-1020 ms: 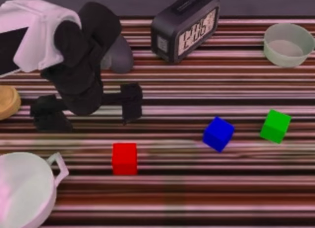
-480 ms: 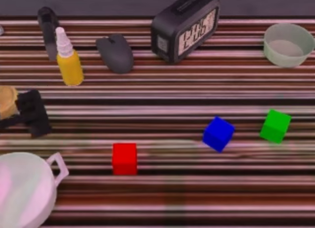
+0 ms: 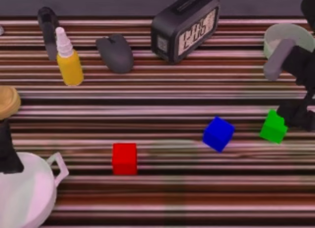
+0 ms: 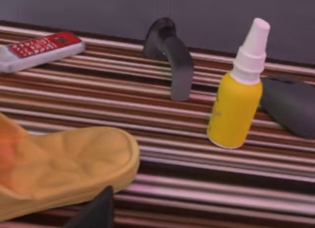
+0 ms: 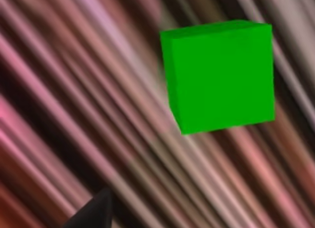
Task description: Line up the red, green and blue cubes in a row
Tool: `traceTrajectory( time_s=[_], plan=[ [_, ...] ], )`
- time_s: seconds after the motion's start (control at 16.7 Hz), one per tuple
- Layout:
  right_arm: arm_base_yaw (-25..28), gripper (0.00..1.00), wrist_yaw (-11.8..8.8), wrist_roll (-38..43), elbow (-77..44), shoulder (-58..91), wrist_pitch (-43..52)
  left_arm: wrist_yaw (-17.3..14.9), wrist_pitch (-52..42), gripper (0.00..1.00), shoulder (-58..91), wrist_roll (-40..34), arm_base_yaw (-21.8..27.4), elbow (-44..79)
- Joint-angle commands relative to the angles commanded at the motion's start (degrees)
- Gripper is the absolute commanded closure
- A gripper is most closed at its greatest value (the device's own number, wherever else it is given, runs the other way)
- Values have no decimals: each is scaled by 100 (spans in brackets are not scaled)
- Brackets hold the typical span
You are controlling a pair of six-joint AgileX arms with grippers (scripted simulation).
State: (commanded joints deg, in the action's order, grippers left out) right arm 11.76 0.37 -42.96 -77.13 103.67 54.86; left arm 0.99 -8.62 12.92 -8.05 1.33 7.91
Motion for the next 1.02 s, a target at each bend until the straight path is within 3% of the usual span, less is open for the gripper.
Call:
traceTrajectory(
  time_s=[0.3,0.66,1.02],
  plan=[
    [143,0,-20,-535,-1076,1231,619,-87,766,0,-1158,711,-228,-715],
    [131,0,-25,-596,-1201,1376,680,-99,862,0,-1292,805,-248,-791],
    [159,0,-23,-592,-676,1760,-270,-99,862,0,-1292,805,-248,-791]
  ],
)
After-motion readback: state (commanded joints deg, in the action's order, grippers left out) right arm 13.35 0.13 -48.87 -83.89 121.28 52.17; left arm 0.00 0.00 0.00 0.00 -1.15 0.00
